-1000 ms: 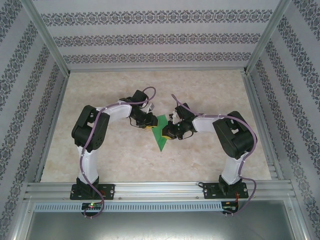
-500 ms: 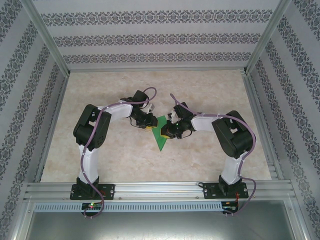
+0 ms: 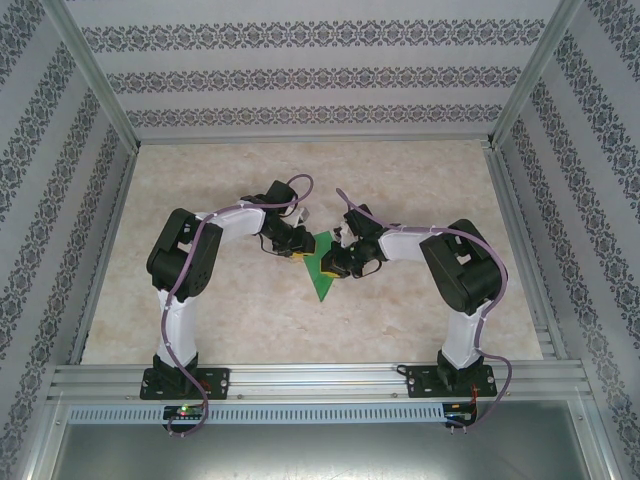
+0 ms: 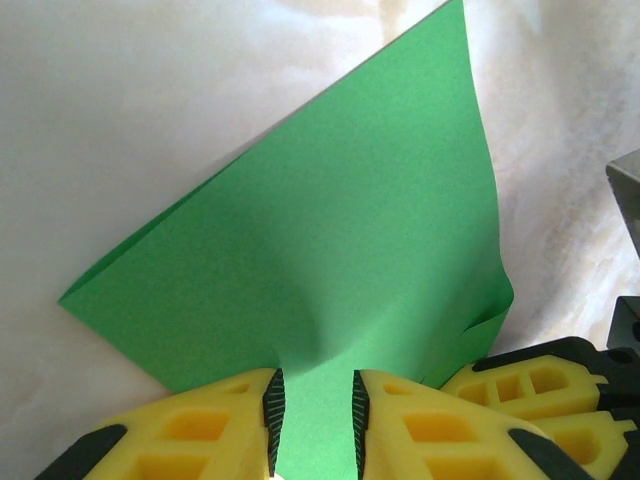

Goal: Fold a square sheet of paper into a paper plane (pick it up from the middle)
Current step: Third fold the triangle at the center of the table.

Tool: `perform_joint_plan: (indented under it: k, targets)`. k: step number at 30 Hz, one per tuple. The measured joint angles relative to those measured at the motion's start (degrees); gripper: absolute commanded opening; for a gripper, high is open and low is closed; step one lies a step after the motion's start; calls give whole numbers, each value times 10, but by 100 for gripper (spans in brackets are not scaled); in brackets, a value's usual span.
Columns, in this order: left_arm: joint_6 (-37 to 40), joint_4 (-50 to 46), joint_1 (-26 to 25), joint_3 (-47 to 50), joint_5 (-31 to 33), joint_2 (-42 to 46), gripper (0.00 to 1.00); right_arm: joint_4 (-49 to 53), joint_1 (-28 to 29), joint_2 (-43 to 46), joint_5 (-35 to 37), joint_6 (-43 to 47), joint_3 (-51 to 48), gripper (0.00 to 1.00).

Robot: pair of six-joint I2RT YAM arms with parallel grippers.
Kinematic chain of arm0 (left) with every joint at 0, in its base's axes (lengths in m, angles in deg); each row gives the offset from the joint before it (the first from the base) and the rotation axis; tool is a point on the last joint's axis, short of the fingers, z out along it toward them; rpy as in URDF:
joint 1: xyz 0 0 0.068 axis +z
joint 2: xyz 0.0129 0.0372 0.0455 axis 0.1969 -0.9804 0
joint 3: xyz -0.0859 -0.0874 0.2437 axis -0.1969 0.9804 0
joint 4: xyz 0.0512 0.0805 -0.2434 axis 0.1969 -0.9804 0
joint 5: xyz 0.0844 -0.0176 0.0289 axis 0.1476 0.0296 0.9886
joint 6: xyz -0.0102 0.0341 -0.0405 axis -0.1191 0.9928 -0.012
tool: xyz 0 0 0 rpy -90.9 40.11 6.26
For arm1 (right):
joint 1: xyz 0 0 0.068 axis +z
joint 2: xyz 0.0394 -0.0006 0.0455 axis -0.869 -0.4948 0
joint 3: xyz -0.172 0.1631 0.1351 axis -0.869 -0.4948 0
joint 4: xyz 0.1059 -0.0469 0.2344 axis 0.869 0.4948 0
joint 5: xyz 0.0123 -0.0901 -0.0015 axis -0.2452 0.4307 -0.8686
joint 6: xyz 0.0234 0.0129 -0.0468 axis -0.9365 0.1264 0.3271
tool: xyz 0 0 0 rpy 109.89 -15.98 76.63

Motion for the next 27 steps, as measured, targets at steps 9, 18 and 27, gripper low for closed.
perform_joint_plan:
  k: [9,18,27]
  targets:
    - [0,0,0,0,-2,0,30,16,6,0,12,13,8,11]
    - [0,0,0,0,-3,0,30,20,6,-1,13,15,10,16]
    - [0,0,0,0,-5,0,31,18,7,-1,5,16,15,32]
